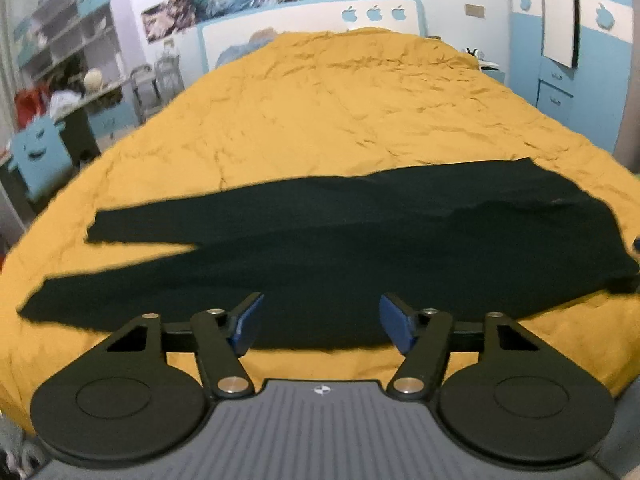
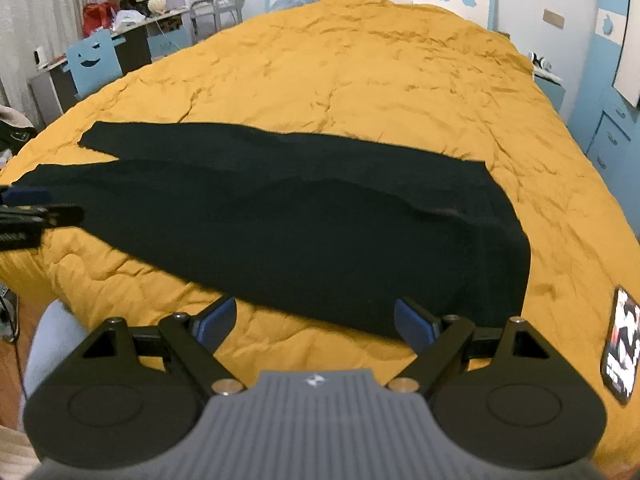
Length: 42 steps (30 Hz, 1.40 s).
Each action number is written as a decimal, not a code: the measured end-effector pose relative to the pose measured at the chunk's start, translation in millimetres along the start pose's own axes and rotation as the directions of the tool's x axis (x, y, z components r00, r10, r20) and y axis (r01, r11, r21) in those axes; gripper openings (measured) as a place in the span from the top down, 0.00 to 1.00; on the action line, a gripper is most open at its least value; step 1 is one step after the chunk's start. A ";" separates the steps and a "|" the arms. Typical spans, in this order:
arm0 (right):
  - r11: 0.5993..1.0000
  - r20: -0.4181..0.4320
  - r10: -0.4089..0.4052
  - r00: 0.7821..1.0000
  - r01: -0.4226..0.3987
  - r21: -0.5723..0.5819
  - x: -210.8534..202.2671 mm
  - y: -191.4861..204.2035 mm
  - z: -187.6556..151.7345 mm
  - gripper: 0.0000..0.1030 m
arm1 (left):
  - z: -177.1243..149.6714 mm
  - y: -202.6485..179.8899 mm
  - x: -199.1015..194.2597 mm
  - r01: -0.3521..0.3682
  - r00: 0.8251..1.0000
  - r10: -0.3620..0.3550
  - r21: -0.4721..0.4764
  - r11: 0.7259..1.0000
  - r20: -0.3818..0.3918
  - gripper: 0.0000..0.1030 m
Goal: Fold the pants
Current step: 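Grasp the waistband end of the black pants with both grippers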
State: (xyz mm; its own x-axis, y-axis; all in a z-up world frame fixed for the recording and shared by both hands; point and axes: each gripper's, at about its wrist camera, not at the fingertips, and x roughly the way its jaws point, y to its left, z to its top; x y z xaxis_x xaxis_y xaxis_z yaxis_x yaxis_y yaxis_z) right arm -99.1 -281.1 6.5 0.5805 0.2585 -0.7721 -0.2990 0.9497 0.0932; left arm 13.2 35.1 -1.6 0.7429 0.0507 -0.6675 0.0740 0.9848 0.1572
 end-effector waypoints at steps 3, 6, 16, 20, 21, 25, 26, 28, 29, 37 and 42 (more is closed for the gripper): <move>0.994 0.023 -0.039 0.999 0.041 -0.098 13.3 -12.7 0.9 0.21 | -2.8 27.5 11.9 0.001 1.000 -0.002 0.055 0.998 0.013 0.46; 0.977 -0.012 -0.077 0.997 0.073 -0.200 29.2 -26.8 -0.8 0.40 | -10.8 56.2 22.8 -0.050 0.999 0.049 0.135 0.990 0.013 0.49; 0.939 -0.113 -0.132 0.985 0.088 -0.333 58.3 -56.8 -4.9 0.55 | -47.8 145.0 79.4 -0.225 0.956 0.278 0.369 0.902 -0.096 0.49; 0.926 -0.131 -0.122 0.984 0.065 -0.373 63.7 -54.4 -9.8 0.55 | -58.8 160.3 98.7 -0.274 0.926 0.365 0.494 0.825 -0.096 0.49; 0.920 -0.133 -0.131 0.982 0.071 -0.385 63.9 -54.0 -9.8 0.55 | -60.6 159.0 106.0 -0.289 0.917 0.389 0.536 0.794 -0.082 0.49; 0.915 -0.140 -0.165 0.976 0.098 -0.392 68.2 -58.4 -10.0 0.54 | -77.8 149.6 133.9 -0.353 0.877 0.480 0.677 0.645 0.000 0.49; 0.915 -0.145 -0.169 0.975 0.100 -0.392 68.2 -60.1 -10.2 0.54 | -81.8 146.0 140.1 -0.361 0.871 0.491 0.704 0.611 0.020 0.50; 0.911 -0.143 -0.179 0.973 0.110 -0.398 66.9 -62.5 -11.0 0.54 | -90.3 135.6 150.7 -0.369 0.863 0.502 0.743 0.558 0.052 0.58; 0.907 -0.141 -0.183 0.973 0.112 -0.406 65.6 -63.3 -12.2 0.54 | -93.5 136.1 154.3 -0.369 0.862 0.504 0.748 0.552 0.053 0.67; 0.851 -0.139 -0.214 0.967 0.114 -0.513 58.1 -62.8 -25.1 0.54 | -72.8 155.1 142.9 -0.412 0.865 0.500 0.515 0.751 -0.038 0.93; 0.817 -0.116 -0.240 0.964 0.136 -0.560 64.8 -65.9 -32.4 0.54 | -57.4 160.8 129.6 -0.452 0.856 0.512 0.370 0.812 -0.077 0.98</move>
State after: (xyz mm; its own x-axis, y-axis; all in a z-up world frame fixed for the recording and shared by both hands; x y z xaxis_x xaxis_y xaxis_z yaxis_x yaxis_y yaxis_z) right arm -66.3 -332.7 -70.0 0.5437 0.0013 -0.8392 -0.5895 0.7123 -0.3808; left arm 83.1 209.5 -104.6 0.6221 0.5600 -0.5471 -0.0295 0.7151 0.6984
